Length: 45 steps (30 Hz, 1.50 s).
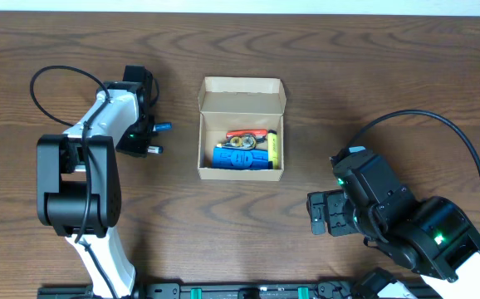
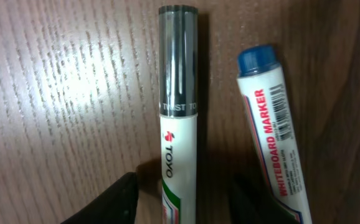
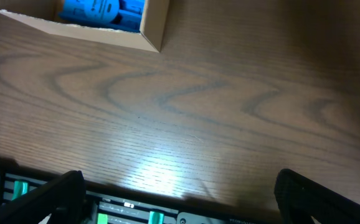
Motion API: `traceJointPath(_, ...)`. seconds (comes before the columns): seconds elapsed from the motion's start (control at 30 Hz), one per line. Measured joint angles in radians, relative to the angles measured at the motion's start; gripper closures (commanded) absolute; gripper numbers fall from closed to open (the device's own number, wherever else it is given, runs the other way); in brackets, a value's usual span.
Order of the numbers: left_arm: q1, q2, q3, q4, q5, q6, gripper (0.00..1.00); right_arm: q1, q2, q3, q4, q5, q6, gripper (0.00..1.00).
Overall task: Pack container
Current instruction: 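Lower the left gripper onto the black-capped marker and grasp it, then carry the black marker into the box and release it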
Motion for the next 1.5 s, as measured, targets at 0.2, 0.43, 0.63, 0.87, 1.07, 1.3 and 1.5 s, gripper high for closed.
traceJointPath(0.2, 0.000, 0.000, -0.001, -0.003, 0.000, 0.008, 0.73, 0.000, 0.000, 0.000, 0.000, 0.000, 0.000, 0.01)
traceJointPath(0.43, 0.000, -0.002, -0.005, -0.023, -0.003, 0.011, 0.94, 0.000, 0.000, 0.000, 0.000, 0.000, 0.000, 0.01)
traceJointPath(0.63, 0.000, -0.003, -0.006, -0.093, -0.001, 0.020, 0.94, 0.000, 0.000, 0.000, 0.000, 0.000, 0.000, 0.01)
traceJointPath(0.87, -0.003, -0.027, -0.038, -0.191, 0.045, 0.054, 0.94, 0.000, 0.000, 0.000, 0.000, 0.000, 0.000, 0.01)
traceJointPath(1.07, -0.063, -0.235, -0.058, -0.095, 0.024, 0.262, 0.95, 0.000, 0.000, 0.000, 0.000, 0.000, 0.000, 0.01)
traceJointPath(1.3, -0.272, -0.528, -0.054, -0.003, -0.116, 0.649, 0.94, 0.000, 0.000, 0.000, 0.000, 0.000, 0.000, 0.01)
traceJointPath(1.5, -0.371, -0.615, -0.054, 0.037, -0.080, 0.911, 0.94, 0.000, 0.000, 0.000, 0.000, -0.001, 0.000, 0.01)
